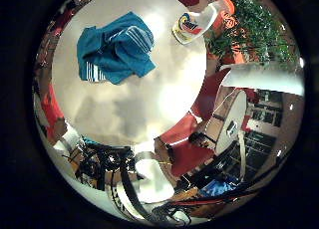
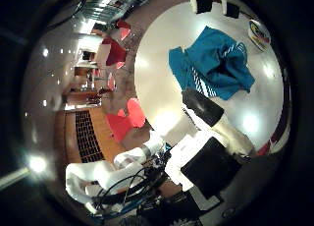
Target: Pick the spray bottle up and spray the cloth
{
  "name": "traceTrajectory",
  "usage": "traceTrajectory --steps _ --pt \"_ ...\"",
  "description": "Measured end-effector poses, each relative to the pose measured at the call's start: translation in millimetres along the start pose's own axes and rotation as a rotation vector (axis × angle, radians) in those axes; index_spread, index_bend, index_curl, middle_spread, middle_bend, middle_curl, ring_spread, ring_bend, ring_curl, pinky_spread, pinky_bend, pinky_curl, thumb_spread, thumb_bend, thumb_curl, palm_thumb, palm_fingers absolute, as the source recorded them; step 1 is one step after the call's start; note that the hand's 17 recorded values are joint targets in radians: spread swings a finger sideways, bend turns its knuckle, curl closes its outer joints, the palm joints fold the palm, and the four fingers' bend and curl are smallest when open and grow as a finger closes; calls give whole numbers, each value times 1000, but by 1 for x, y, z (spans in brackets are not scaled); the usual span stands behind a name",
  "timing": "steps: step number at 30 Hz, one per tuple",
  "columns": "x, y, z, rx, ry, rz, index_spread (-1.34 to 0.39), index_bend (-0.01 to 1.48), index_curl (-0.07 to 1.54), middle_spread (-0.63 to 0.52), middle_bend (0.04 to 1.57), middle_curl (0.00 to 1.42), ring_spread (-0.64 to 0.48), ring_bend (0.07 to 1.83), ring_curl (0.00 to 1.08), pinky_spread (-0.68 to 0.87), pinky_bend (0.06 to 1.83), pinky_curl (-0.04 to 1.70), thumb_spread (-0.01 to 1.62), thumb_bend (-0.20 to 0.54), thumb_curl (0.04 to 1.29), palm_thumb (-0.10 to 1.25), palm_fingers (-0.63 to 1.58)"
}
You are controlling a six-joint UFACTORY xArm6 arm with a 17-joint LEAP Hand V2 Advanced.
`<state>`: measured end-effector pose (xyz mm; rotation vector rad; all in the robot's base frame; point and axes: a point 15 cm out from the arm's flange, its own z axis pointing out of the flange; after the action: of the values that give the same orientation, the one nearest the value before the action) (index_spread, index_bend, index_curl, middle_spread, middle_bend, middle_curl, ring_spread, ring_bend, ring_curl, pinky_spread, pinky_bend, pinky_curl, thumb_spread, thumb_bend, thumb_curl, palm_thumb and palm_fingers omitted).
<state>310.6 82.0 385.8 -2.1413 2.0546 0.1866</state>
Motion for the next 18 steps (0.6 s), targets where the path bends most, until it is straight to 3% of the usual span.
traceTrajectory --steps 3,6,11,18 --pt "10 12 -6 46 -4 10 -327 177 426 -22 366 435 37 580 366 394 240 433 1174 -18 296 745 369" --pt "31 6 -33 186 -2 44 -330 172 406 -22 365 431 36 586 359 398 248 418 1173 -26 296 720 391" --pt "66 8 -53 334 -36 131 -335 179 384 -37 389 429 37 580 343 404 256 390 1179 -32 259 518 423" --pt "134 10 -83 523 -99 270 -327 176 372 -34 395 422 66 546 318 412 278 364 1150 -21 257 484 410"
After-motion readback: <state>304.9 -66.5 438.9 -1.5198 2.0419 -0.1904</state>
